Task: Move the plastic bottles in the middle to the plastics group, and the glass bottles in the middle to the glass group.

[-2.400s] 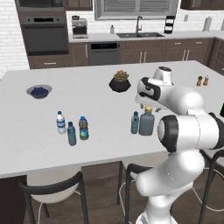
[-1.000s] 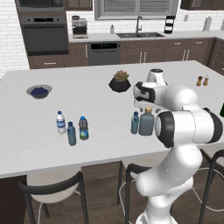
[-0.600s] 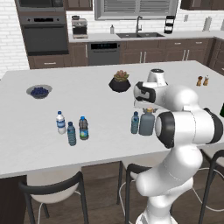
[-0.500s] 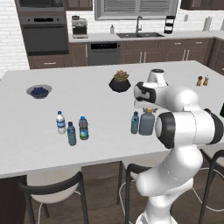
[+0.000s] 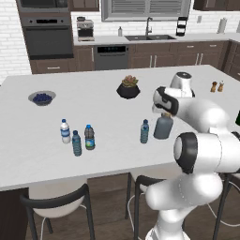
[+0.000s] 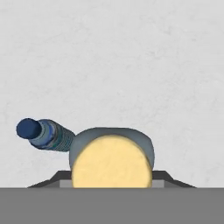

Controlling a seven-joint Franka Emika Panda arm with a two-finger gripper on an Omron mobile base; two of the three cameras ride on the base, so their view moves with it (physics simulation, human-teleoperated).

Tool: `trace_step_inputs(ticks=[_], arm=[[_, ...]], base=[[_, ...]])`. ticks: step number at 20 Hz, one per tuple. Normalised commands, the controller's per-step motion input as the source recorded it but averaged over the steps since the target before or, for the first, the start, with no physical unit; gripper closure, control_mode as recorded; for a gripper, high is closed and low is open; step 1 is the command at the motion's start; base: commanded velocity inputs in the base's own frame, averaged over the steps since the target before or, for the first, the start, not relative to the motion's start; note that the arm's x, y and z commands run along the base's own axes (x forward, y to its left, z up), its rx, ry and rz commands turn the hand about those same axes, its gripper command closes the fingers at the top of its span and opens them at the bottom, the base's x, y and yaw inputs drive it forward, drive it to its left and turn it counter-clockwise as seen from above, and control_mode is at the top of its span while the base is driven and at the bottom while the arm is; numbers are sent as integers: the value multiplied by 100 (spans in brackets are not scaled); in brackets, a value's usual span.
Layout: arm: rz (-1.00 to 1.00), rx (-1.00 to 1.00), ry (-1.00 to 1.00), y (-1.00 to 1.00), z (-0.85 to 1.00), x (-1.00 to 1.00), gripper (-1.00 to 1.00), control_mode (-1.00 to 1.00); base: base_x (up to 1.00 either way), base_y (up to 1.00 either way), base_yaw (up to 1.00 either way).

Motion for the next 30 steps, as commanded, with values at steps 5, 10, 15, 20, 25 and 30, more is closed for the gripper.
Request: trace_step_inputs(ticks=[5,10,15,20,25,30], arm=[[0,0,0,-61,50,-48,100,-100],[-9,0,0,-76,25,-60,100,-100],[-20,-2,-6,-83,17,-41,100,-100],[-19,-2,0,-88,12,-11,100,-100],[-21,0,1,-88,2,0,100,-100],[-20,0,0,-79,0,0,100,-100]], base=[[0,0,0],[0,0,0],[0,0,0],[0,0,0],[0,0,0],[0,0,0]])
